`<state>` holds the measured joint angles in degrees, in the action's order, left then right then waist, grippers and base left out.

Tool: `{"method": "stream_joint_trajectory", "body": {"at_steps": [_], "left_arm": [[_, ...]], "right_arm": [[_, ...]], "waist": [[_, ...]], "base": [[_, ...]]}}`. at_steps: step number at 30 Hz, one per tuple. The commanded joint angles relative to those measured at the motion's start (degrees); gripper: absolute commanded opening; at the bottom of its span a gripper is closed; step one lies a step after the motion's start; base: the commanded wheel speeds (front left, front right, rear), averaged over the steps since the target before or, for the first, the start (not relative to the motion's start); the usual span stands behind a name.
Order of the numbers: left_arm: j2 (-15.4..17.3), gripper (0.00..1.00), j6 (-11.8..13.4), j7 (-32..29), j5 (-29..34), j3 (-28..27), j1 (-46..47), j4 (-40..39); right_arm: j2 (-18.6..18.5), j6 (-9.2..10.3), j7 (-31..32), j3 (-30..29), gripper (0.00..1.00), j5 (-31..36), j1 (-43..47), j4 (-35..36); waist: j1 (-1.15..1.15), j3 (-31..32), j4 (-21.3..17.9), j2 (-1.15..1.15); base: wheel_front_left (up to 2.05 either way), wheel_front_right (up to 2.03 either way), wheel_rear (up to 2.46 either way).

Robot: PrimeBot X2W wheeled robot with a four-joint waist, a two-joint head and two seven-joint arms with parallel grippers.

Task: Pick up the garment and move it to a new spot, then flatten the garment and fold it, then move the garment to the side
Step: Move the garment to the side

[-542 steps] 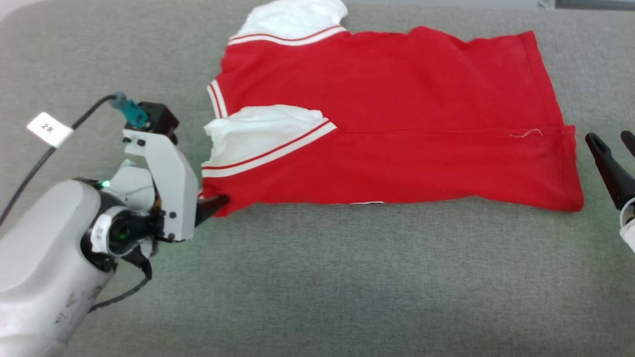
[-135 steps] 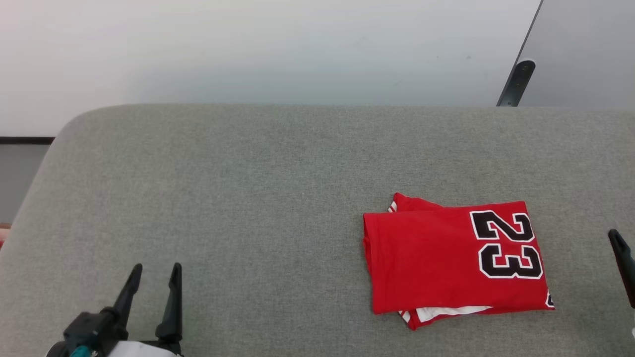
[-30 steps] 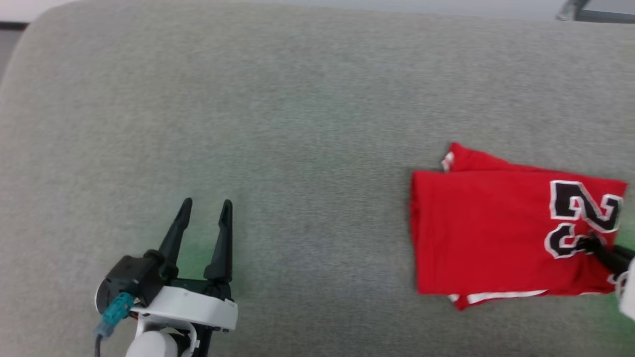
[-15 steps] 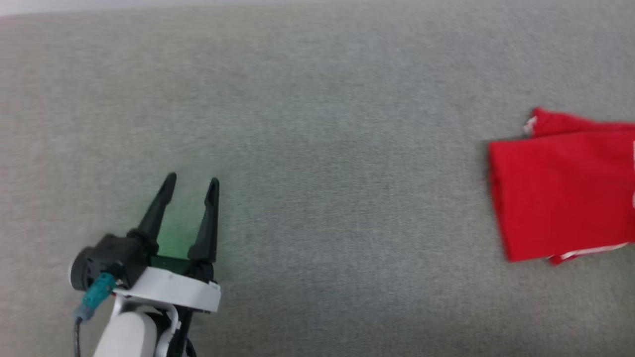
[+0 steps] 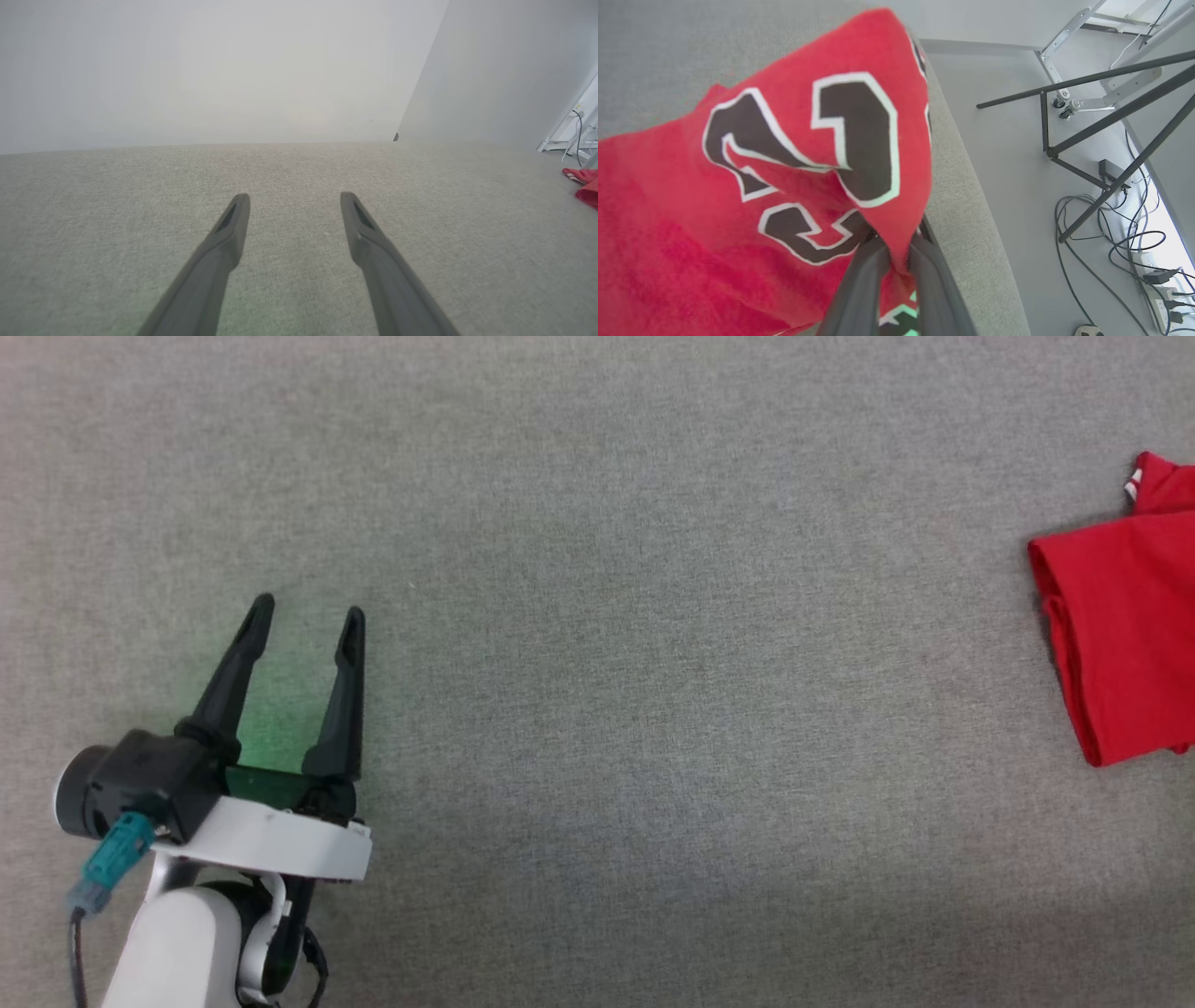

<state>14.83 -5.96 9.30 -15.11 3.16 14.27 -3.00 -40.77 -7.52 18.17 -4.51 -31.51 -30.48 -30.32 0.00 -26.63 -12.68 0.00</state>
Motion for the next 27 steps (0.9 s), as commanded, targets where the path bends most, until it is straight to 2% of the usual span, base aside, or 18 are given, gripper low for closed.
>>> {"method": "stream_joint_trajectory", "body": {"at_steps": [1,6,12,13,14,15,16,22,27], "left_arm": [[0.31,1.0,0.43,-0.21,0.17,-0.02,0.67,-0.42],[0.68,1.0,0.79,-0.86,0.18,0.09,0.78,-1.31],[0.95,1.0,1.11,-1.02,-0.21,-0.03,0.75,-1.79],[0.93,1.0,0.99,-0.94,-0.37,0.19,0.66,-1.71],[0.9,1.0,0.88,-0.6,-0.42,0.35,0.57,-1.61],[0.7,1.0,0.81,-0.29,-0.73,0.48,0.39,-1.29],[0.36,1.0,0.79,0.04,-1.15,0.44,0.16,-1.01],[-0.33,1.0,0.87,1.46,-1.98,0.79,-0.81,2.01],[-0.59,1.0,0.53,3.04,-2.59,0.98,-1.74,4.18]], "right_arm": [[0.67,0.06,-1.08,0.59,0.0,0.82,-1.3,-1.68],[2.62,0.06,-4.73,1.96,0.0,2.97,-4.05,-7.47],[3.12,0.06,-9.38,2.2,0.0,4.63,-7.24,-13.64],[3.06,0.06,-10.0,2.29,0.31,4.8,-7.61,-14.45],[3.07,0.06,-10.55,2.27,0.45,4.79,-7.9,-15.09],[2.99,0.06,-11.24,2.3,0.93,4.79,-8.14,-15.66],[2.74,0.06,-11.78,2.44,1.0,4.9,-8.28,-16.12],[1.68,0.06,-13.94,3.98,1.0,4.56,-7.89,-16.31],[3.39,0.06,-13.78,6.84,1.0,1.76,-6.01,-12.61]], "waist": [[0.0,-0.72,-0.13,0.0],[0.0,-1.35,0.0,0.0],[0.0,-0.91,0.21,0.0],[0.0,-0.62,0.27,0.0],[0.0,-0.17,0.37,0.0],[0.0,0.41,0.49,0.0],[0.0,0.91,0.66,0.0],[0.0,5.31,2.51,0.0],[0.0,9.01,4.37,0.0]], "base": [[0.0,0.0,0.0],[0.0,0.0,0.0],[0.0,0.0,0.0],[0.0,0.0,0.0],[0.0,0.0,0.0],[0.0,0.0,0.0],[0.0,0.0,0.0],[0.0,0.0,0.0],[0.0,0.0,0.0]]}}
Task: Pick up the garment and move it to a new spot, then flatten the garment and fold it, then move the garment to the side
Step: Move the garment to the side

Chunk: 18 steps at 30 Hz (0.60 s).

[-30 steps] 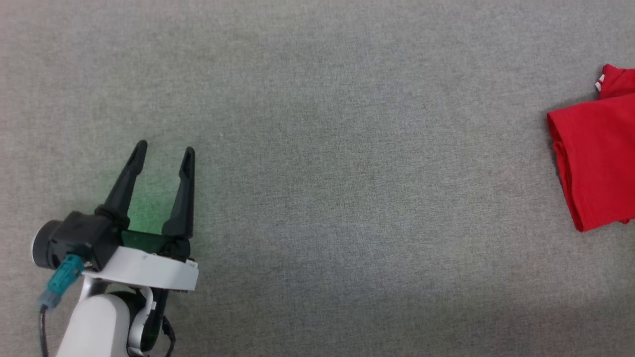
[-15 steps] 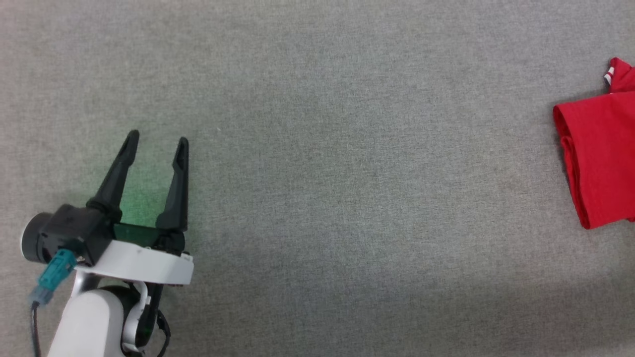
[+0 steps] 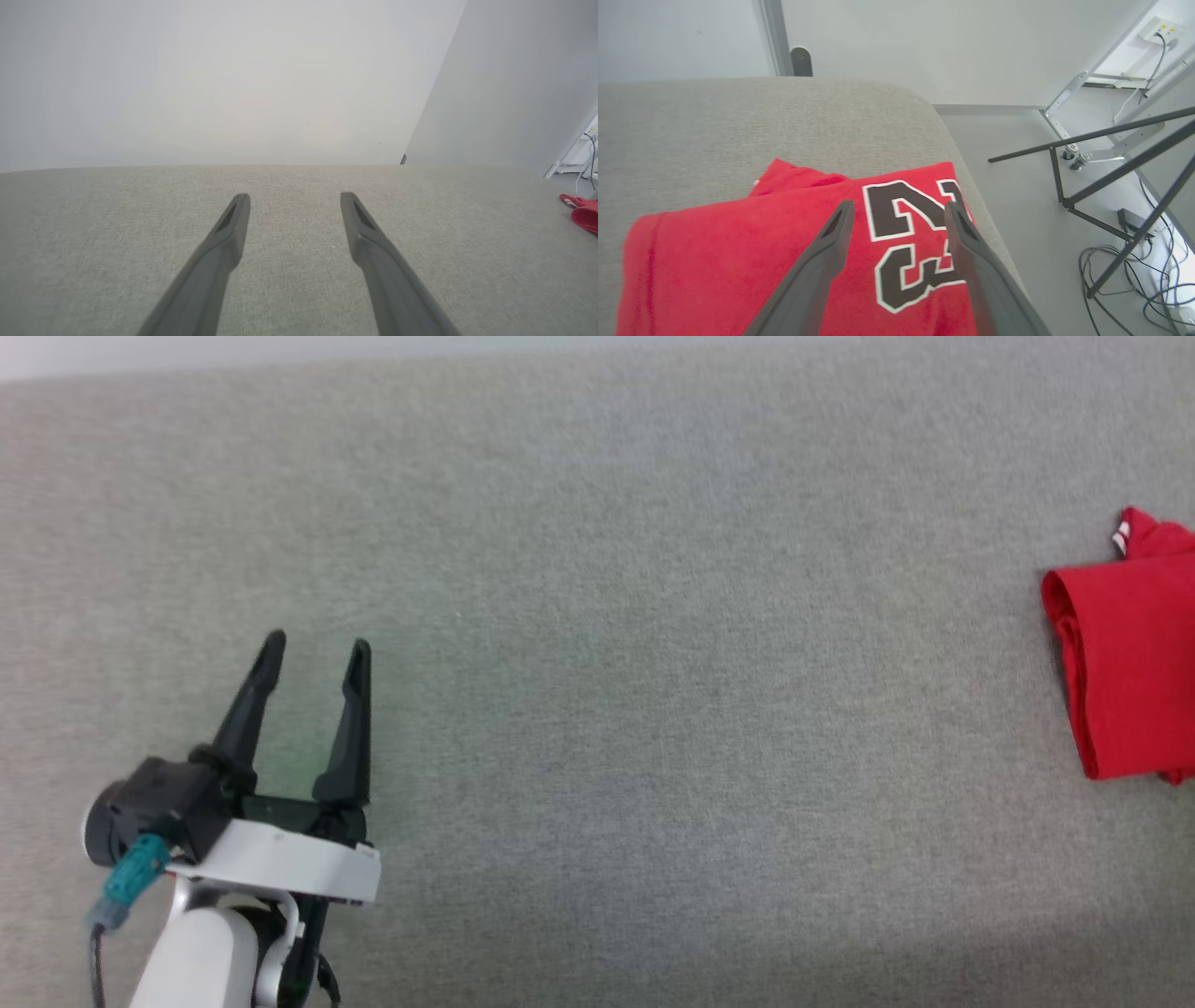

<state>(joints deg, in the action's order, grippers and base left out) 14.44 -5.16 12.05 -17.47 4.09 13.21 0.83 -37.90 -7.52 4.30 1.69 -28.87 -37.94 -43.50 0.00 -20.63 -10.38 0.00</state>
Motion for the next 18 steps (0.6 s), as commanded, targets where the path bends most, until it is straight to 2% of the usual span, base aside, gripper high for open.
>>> {"method": "stream_joint_trajectory", "body": {"at_steps": [1,9,18], "left_arm": [[-0.19,1.0,-0.34,0.57,-0.45,0.14,-0.83,0.82],[-0.41,1.0,-0.83,1.74,-1.49,0.51,-2.5,5.68],[-0.14,1.0,-0.97,2.48,-2.05,0.48,-4.11,10.37]], "right_arm": [[0.96,0.06,0.2,1.58,1.0,-1.36,1.94,1.51],[5.23,0.06,-0.37,7.96,1.0,-2.55,6.98,8.58],[9.93,0.06,-3.94,10.68,1.0,-1.76,14.9,16.62]], "waist": [[0.0,3.73,2.48,0.0],[0.0,10.04,5.59,0.0],[0.0,14.83,8.03,0.0]], "base": [[0.0,0.0,0.0],[0.0,0.0,0.0],[0.0,0.0,0.0]]}}
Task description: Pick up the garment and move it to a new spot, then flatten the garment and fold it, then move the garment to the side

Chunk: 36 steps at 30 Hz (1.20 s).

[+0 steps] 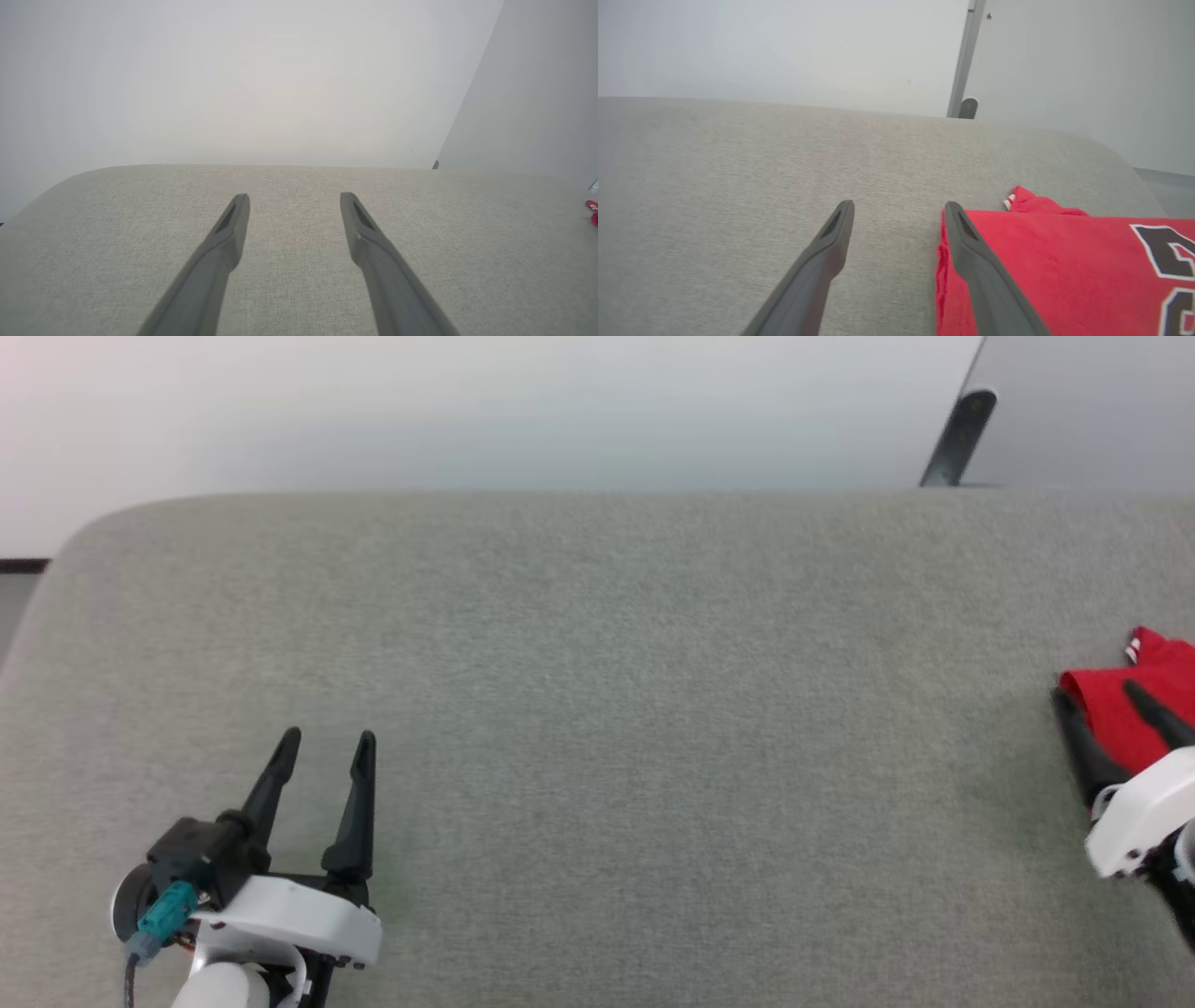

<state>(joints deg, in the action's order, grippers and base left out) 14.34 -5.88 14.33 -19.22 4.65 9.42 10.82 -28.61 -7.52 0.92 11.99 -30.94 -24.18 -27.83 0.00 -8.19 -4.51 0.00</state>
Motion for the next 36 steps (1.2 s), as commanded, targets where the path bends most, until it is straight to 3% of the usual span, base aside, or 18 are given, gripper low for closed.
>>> {"method": "stream_joint_trajectory", "body": {"at_steps": [1,12,24,36], "left_arm": [[0.0,1.0,-0.28,0.32,-0.34,-0.13,-0.46,0.68],[-0.4,1.0,-0.6,0.76,-0.23,-0.21,-2.63,2.3],[-2.47,1.0,0.78,0.86,0.82,-3.81,-10.91,-6.11],[-3.23,1.0,0.65,0.87,1.39,-3.43,-10.73,-7.49]], "right_arm": [[1.21,0.06,-1.12,0.18,1.0,0.32,1.93,2.2],[5.07,0.06,-7.4,-8.57,1.0,4.89,11.39,13.04],[11.33,0.06,-4.36,-19.98,1.0,9.3,23.73,26.66],[13.24,0.06,-2.07,-21.64,1.0,9.95,25.04,30.98]], "waist": [[0.0,2.6,2.35,0.0],[0.0,3.9,3.89,0.0],[0.0,2.82,3.5,0.0],[0.0,1.47,3.49,0.0]], "base": [[0.0,0.0,0.0],[0.0,0.0,0.0],[0.0,0.0,0.0],[0.0,0.0,0.0]]}}
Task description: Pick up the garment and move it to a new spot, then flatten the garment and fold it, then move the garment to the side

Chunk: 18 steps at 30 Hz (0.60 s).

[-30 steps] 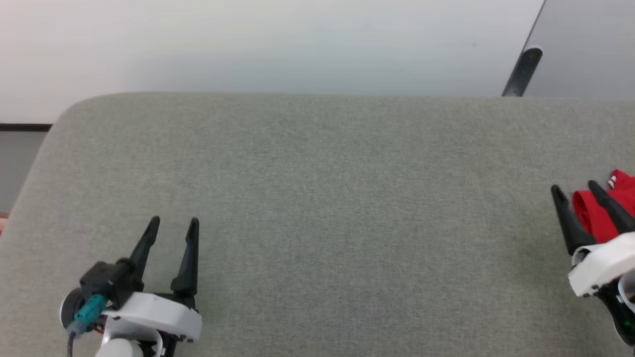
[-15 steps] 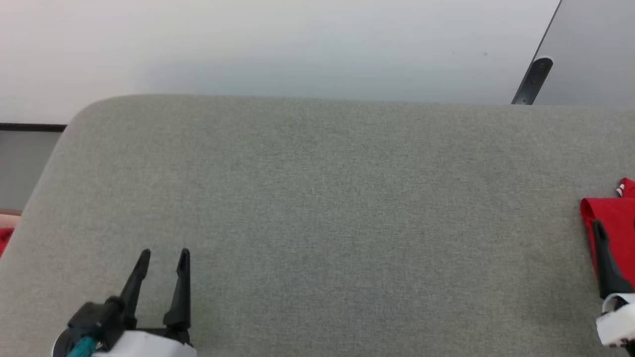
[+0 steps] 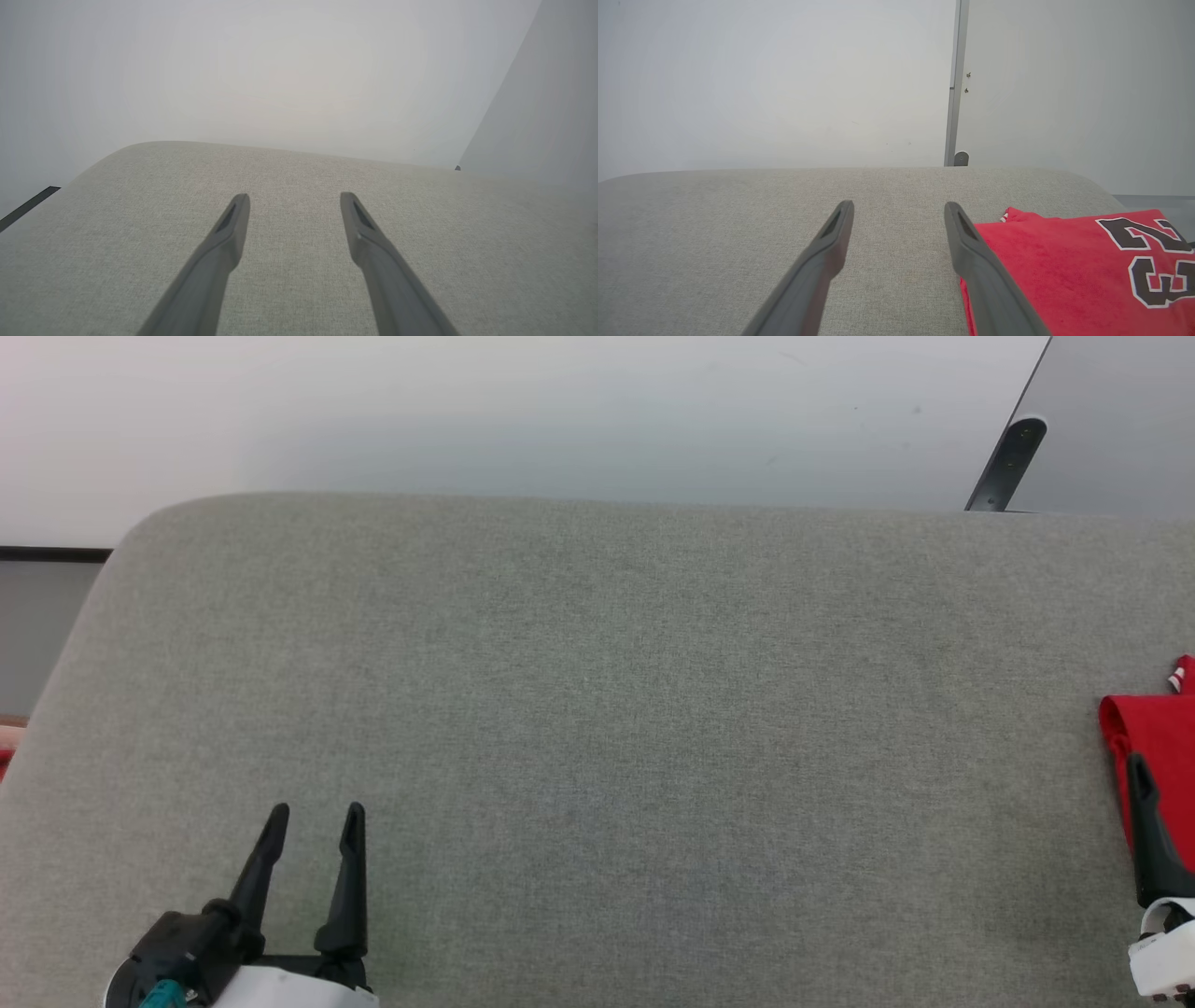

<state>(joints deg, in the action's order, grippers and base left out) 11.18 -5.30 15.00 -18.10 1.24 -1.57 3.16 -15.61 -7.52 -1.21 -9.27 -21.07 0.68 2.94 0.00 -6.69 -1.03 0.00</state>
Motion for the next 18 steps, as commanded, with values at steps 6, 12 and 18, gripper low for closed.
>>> {"method": "stream_joint_trajectory", "body": {"at_steps": [6,12,18], "left_arm": [[-0.36,1.0,-0.14,0.2,-0.68,-0.04,0.46,0.49],[-0.26,1.0,-0.04,0.2,-1.04,-0.04,0.48,0.4],[-0.08,1.0,0.22,0.2,-1.19,0.21,0.59,0.16]], "right_arm": [[0.41,0.06,0.03,-0.4,1.0,0.06,0.3,0.66],[0.52,0.06,0.1,-0.1,1.0,-0.02,0.28,0.77],[0.6,0.06,0.03,0.0,1.0,-0.1,0.16,0.82]], "waist": [[0.0,-0.28,0.04,0.0],[0.0,-0.44,-0.03,0.0],[0.0,-0.59,-0.04,0.0]], "base": [[0.0,0.0,0.0],[0.0,0.0,0.0],[0.0,0.0,0.0]]}}
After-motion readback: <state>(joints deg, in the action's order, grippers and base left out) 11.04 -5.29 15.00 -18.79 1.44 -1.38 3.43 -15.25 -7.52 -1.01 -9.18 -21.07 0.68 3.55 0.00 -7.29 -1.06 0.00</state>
